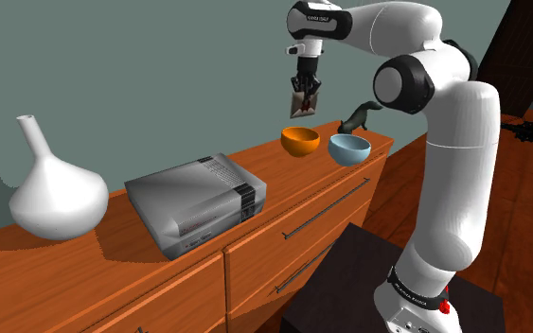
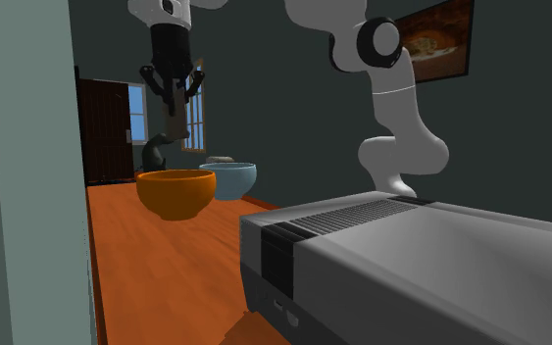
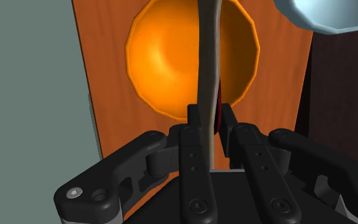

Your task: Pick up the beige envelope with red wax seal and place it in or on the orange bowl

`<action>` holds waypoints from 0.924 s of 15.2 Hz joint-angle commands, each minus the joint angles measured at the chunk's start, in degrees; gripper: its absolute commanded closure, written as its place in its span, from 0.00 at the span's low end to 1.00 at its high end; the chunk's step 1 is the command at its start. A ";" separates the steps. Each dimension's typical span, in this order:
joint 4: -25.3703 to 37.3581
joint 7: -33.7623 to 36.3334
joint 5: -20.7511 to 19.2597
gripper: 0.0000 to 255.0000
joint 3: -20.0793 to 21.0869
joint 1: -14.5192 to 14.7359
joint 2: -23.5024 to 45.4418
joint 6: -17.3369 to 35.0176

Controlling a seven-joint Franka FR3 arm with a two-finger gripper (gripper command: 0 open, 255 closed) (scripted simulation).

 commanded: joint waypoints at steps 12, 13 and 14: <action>-13.63 0.40 -1.09 1.00 0.24 1.51 -2.64 11.18; -14.75 0.42 -1.11 1.00 0.27 1.59 -2.73 12.22; -14.77 0.42 -1.12 1.00 0.27 1.59 -2.74 12.22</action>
